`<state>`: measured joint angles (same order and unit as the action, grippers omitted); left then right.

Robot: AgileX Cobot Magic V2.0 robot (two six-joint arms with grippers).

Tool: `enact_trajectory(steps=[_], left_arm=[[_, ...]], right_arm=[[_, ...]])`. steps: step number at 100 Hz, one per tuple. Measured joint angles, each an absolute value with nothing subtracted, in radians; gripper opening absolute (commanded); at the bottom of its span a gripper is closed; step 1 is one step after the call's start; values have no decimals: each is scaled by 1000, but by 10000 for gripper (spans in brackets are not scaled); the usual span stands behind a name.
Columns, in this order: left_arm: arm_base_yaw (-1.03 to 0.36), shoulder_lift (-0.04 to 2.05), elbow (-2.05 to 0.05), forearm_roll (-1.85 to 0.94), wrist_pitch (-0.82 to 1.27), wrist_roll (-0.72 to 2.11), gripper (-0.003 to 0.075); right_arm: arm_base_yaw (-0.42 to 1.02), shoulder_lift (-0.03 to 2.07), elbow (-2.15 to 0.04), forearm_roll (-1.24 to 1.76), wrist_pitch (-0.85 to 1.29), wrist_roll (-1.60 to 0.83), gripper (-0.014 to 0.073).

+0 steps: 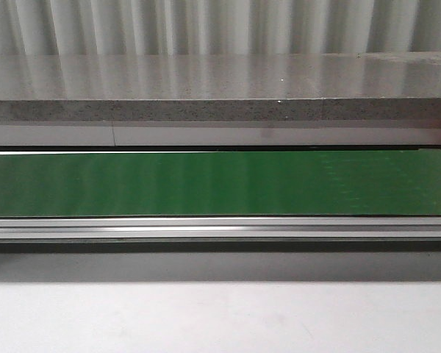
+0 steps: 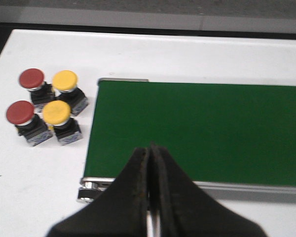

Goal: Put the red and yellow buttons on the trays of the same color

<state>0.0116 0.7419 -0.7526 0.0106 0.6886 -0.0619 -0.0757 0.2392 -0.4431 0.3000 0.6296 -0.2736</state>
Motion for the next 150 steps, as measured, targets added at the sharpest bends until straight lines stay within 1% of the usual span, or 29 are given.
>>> enact_trajectory(steps=[5,10,19,22,24,25,29,32,36,56,70,83,99,125,150], left_arm=[[47,783,-785,13,691,-74,17],[80,830,-816,13,692,-80,69],[138,904,-865,13,693,-85,225],[156,936,-879,11,695,-85,306],[169,955,-889,8,695,-85,338],[173,962,-895,8,695,-85,370],[199,999,-911,0,695,-86,454],[214,1023,-926,0,697,-86,491],[236,1060,-942,-7,709,-86,514],[323,1267,-1063,-75,847,-89,489],[349,1427,-1154,-117,925,-91,460],[351,1555,-1221,-130,951,-110,438],[357,1684,-1285,-135,957,-188,438],[364,1808,-1359,-141,962,-313,438],[372,1896,-1419,-143,992,-339,438]], right_arm=[[-76,239,-443,300,630,-274,-66],[-76,239,-443,300,630,-274,-66],[-76,239,-443,300,630,-274,-66],[-76,239,-443,300,630,-274,-66],[-76,239,-443,300,630,-274,-66],[-76,239,-443,300,630,-274,-66],[-76,239,-443,300,630,-274,-66],[-76,239,-443,300,630,-274,-66],[-76,239,-443,300,630,-274,-66],[-76,239,-443,300,630,-274,-66],[-76,239,-443,300,632,-276,-66],[-76,239,-443,300,632,-276,-66],[-76,239,-443,300,632,-276,-66],[-76,239,-443,300,632,-276,-66],[-76,239,-443,300,632,-276,-66]])
